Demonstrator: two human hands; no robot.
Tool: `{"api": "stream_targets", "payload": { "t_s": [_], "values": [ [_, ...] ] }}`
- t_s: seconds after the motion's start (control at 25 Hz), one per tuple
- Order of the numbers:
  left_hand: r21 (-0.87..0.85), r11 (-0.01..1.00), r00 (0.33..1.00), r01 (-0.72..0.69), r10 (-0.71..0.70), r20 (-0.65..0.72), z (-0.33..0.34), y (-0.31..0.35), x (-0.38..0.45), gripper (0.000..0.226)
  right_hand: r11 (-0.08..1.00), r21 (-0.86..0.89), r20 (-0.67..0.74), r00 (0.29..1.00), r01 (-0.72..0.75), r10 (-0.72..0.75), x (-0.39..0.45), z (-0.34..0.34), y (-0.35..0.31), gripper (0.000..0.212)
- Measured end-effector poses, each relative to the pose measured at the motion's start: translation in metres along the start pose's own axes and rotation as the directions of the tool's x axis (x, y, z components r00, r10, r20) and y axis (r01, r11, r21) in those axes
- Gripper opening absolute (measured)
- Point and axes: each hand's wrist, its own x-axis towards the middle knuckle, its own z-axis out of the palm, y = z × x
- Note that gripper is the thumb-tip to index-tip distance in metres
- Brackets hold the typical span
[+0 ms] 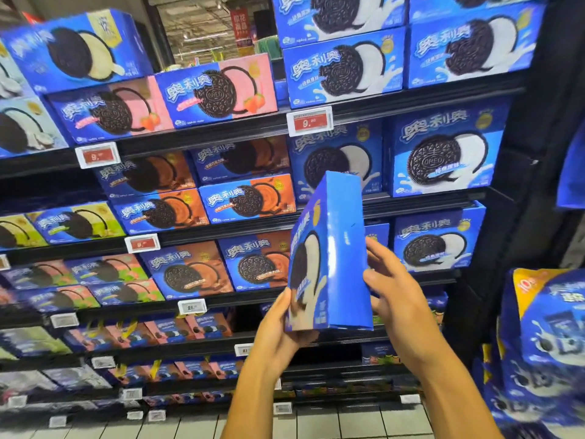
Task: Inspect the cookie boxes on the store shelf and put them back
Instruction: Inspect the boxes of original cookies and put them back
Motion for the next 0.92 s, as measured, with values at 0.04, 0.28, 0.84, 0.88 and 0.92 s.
{"api": "stream_targets", "payload": {
  "t_s": [0.04, 0.28, 0.84, 0.88, 0.92],
  "values": [
    [0.033, 0.999, 1.000, -0.019, 0.019, -0.005, -0.001, 0.008, -0.003, 0.046, 0.999, 0.038, -0.025, 1.000, -0.017, 0.018, 0.001, -0.002, 0.000, 0.037],
    [0.180, 0.964, 0.980, -0.197, 0.198, 0.012, -0.004, 0.048, -0.028, 0.040, 0.975, 0.217, -0.225, 0.970, -0.043, 0.093, 0.005, -0.012, 0.000, 0.055],
    [0.269, 0.871, 0.908, -0.412, 0.417, 0.041, 0.025, 0.090, -0.060, 0.037, 0.832, 0.537, -0.207, 0.933, -0.143, 0.294, 0.013, -0.026, 0.006, 0.037],
    [0.292, 0.862, 0.907, -0.414, 0.419, 0.047, 0.025, 0.091, -0.062, 0.037, 0.826, 0.545, -0.202, 0.933, -0.145, 0.297, 0.013, -0.027, 0.006, 0.036],
    [0.307, 0.856, 0.906, -0.416, 0.420, 0.054, 0.025, 0.091, -0.062, 0.036, 0.821, 0.553, -0.196, 0.934, -0.145, 0.297, 0.014, -0.028, 0.006, 0.037]
  ]
}}
